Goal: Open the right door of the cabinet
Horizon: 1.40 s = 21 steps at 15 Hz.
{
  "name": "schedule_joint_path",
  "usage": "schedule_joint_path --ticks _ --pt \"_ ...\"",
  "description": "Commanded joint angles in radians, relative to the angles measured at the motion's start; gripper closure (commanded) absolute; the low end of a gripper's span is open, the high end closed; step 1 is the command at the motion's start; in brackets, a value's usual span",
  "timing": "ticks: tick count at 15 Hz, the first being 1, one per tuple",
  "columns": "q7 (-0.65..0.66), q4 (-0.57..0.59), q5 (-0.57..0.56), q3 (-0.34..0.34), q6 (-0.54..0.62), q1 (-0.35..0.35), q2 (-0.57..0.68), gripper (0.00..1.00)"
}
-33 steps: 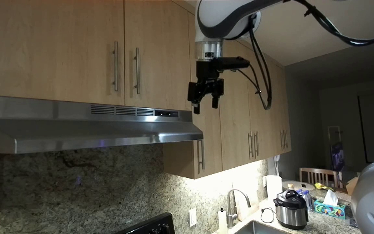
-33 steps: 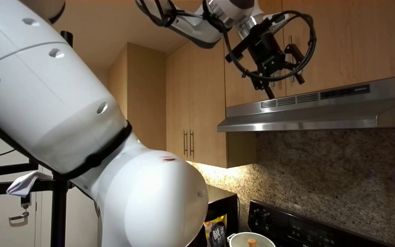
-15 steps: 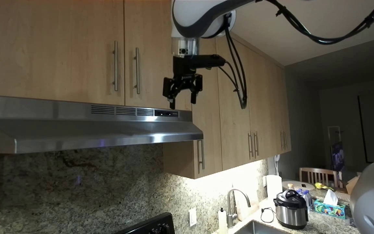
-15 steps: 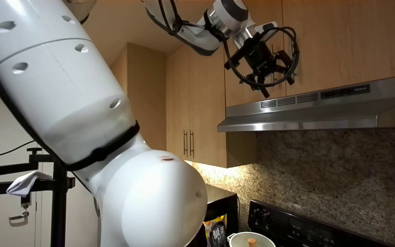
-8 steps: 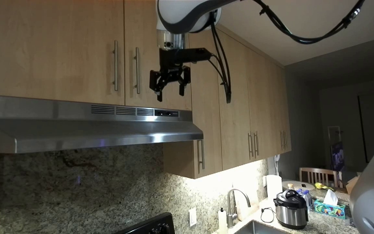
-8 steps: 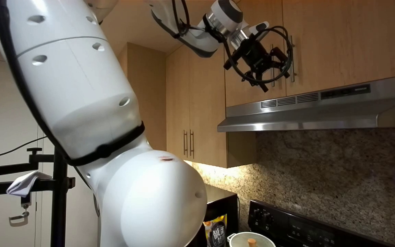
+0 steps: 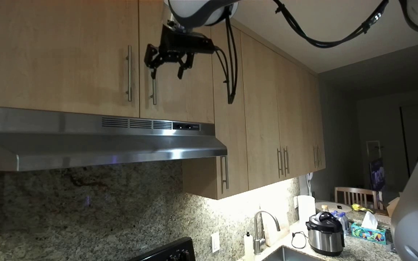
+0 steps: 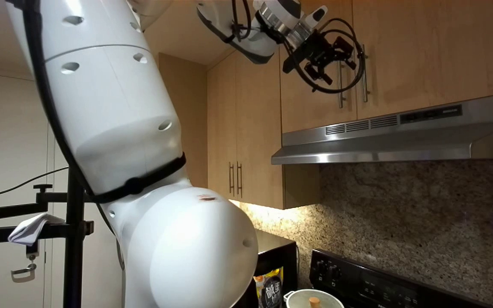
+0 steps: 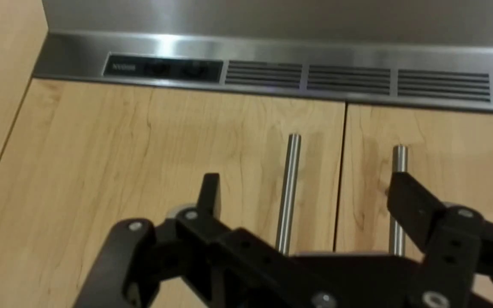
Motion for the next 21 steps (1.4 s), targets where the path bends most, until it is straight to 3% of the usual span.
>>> schedule_joint_path --ticks 1,13,21 --pt "0.013 0.007 -0.012 0.010 0.026 -0.012 0.004 0.00" --pt "0.031 0.072 -0.082 0.042 0.028 -0.037 0.086 0.00" --pt "0.073 0.271 -0.268 0.029 0.009 0.000 0.263 0.00"
